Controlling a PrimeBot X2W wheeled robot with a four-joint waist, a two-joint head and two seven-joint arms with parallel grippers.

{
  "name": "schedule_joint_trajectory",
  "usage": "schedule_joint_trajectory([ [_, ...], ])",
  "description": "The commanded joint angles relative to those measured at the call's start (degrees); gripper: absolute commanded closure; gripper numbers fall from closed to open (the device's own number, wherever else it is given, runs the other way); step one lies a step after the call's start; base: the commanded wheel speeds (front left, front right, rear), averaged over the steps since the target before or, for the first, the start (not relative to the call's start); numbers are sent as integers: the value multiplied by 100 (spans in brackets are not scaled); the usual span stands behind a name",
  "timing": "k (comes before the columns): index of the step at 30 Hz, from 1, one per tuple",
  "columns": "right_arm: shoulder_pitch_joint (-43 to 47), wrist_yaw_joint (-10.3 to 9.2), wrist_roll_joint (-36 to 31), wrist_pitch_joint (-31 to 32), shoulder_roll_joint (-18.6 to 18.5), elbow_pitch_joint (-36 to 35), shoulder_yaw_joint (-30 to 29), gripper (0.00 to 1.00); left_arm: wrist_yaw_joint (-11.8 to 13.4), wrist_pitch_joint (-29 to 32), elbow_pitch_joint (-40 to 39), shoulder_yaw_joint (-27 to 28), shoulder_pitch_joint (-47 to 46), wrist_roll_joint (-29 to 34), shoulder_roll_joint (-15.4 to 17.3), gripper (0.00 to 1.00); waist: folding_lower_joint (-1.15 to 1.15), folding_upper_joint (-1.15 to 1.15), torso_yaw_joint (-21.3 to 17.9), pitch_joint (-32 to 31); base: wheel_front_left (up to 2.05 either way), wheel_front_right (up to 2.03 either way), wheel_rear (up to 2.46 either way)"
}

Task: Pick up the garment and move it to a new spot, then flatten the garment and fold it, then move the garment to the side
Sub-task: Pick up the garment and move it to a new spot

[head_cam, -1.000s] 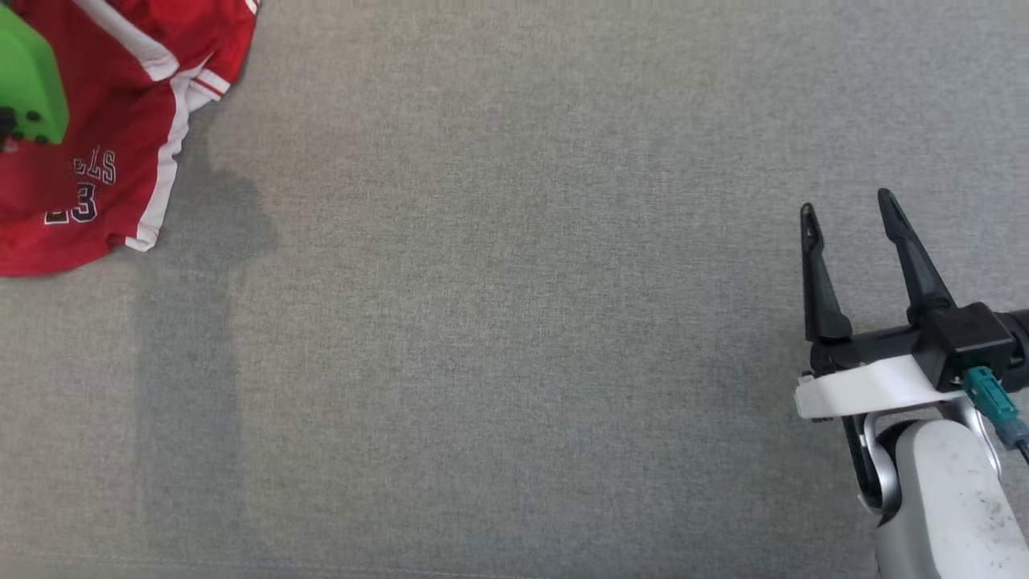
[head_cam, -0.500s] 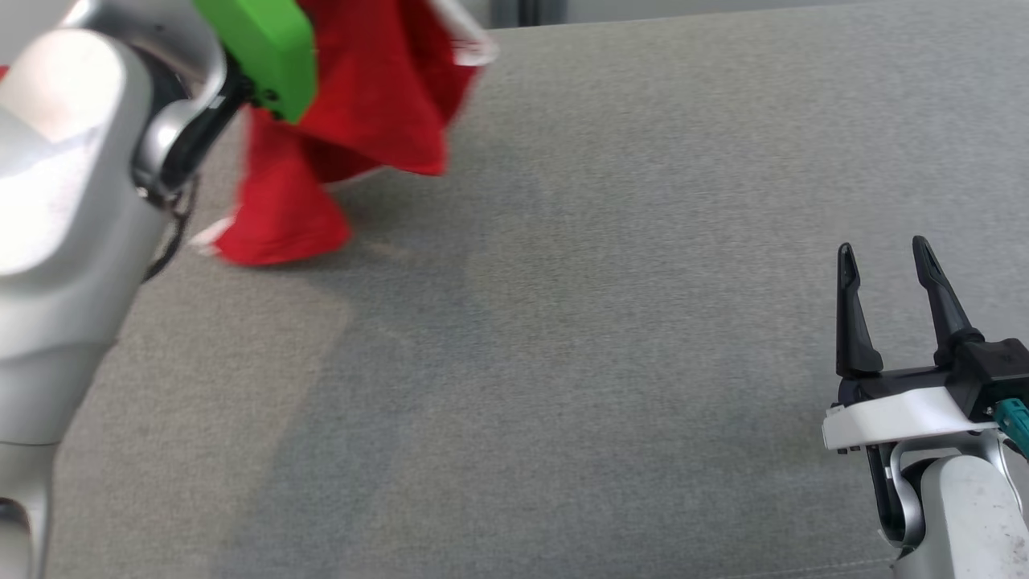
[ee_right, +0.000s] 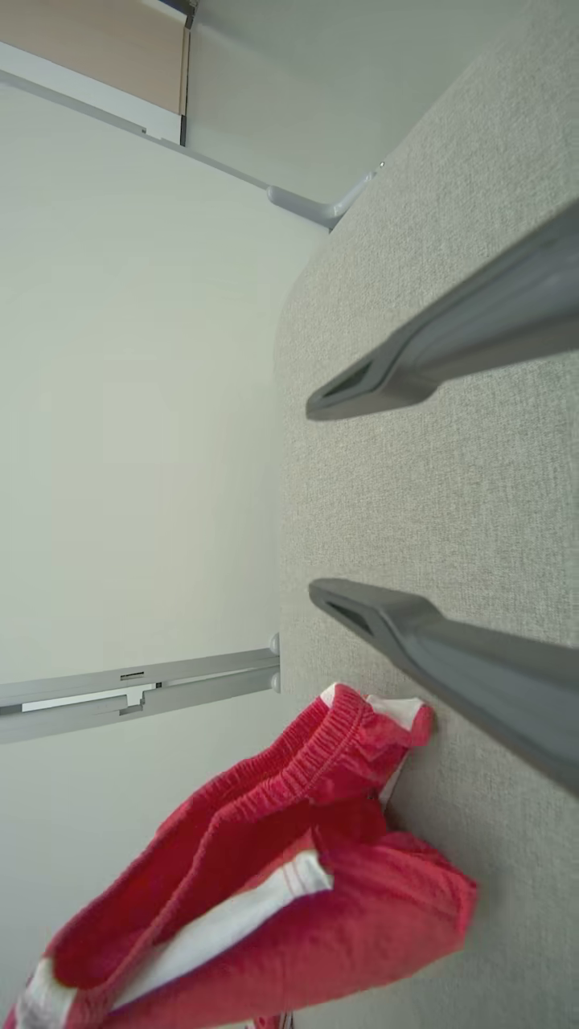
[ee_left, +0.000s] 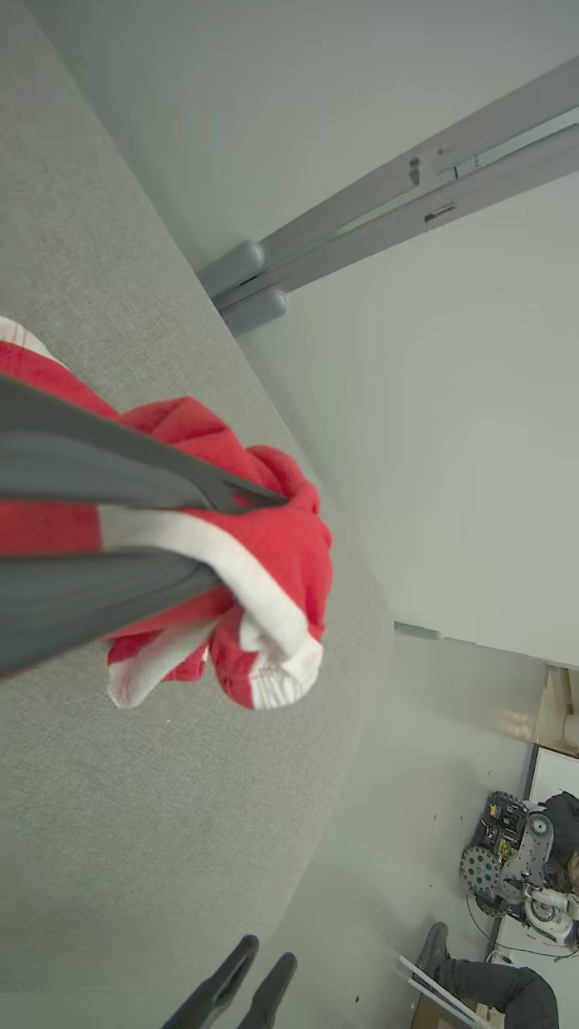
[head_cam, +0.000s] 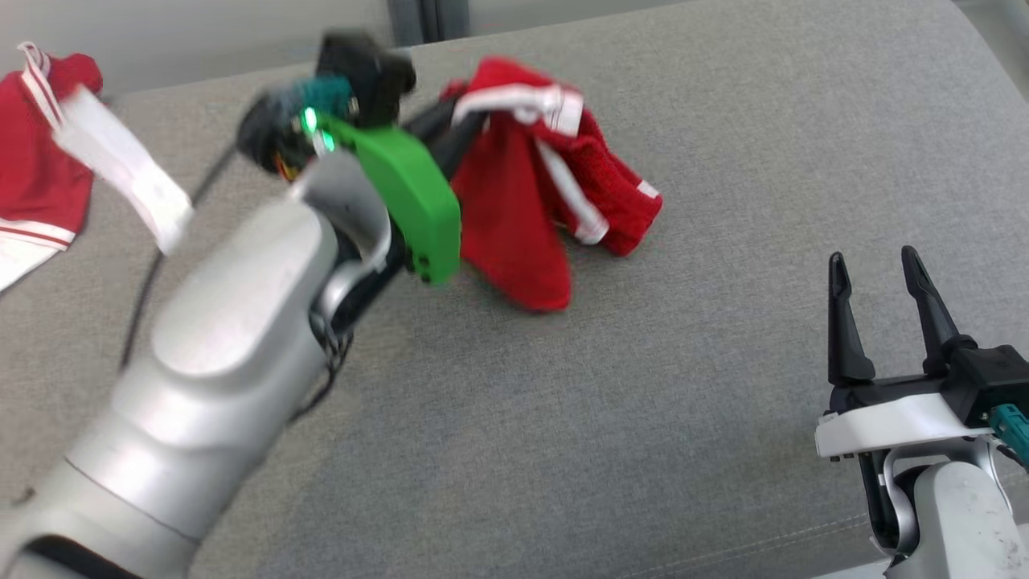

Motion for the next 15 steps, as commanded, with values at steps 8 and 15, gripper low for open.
schedule_joint_trajectory([
  [8,-72,-6,57,-18,-9,34,116,0,349,-1014,1251,-239,1325,91,-427,78,0,0,-29,150,0,0,0],
  [15,-66,-6,33,-18,-11,85,154,0,473,-1800,1854,-274,1551,242,-714,0,0,0,113,113,0,0,0],
])
